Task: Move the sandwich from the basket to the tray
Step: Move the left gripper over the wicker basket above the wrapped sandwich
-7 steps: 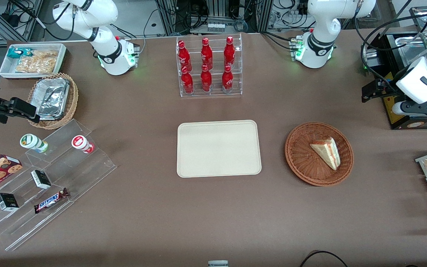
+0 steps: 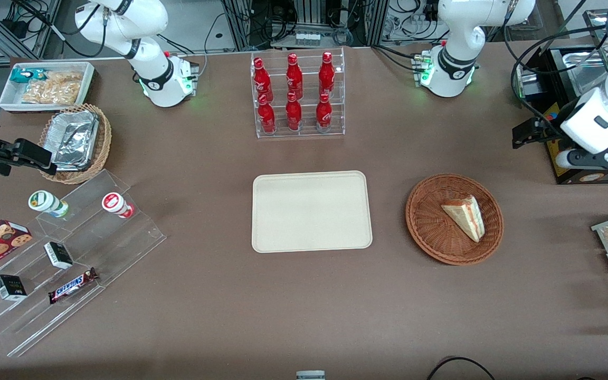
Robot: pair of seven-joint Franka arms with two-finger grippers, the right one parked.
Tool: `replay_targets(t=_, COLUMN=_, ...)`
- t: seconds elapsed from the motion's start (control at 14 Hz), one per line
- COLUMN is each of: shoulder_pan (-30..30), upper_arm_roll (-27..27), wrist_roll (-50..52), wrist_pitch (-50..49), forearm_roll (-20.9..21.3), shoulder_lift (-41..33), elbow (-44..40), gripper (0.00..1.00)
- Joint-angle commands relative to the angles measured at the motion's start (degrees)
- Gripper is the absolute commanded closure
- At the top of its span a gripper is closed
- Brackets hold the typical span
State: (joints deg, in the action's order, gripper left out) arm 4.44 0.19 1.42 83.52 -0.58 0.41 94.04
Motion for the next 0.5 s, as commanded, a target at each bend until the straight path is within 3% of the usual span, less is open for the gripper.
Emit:
replay_targets(t=0.0, shoulder_pan=0.48, upper_arm_roll=0.43, wrist_roll=1.22, wrist_pitch=1.62, forearm_roll=0.58, shoulder_lift=0.82, elbow=3.85, gripper=0.00)
replay_targets(t=0.43, shoulder_pan=0.40, upper_arm_roll=0.52, wrist_roll=1.30, wrist_pitch=20.24, forearm_roll=0.58, shoulder_lift=0.29, elbow=20.55, gripper=0.00)
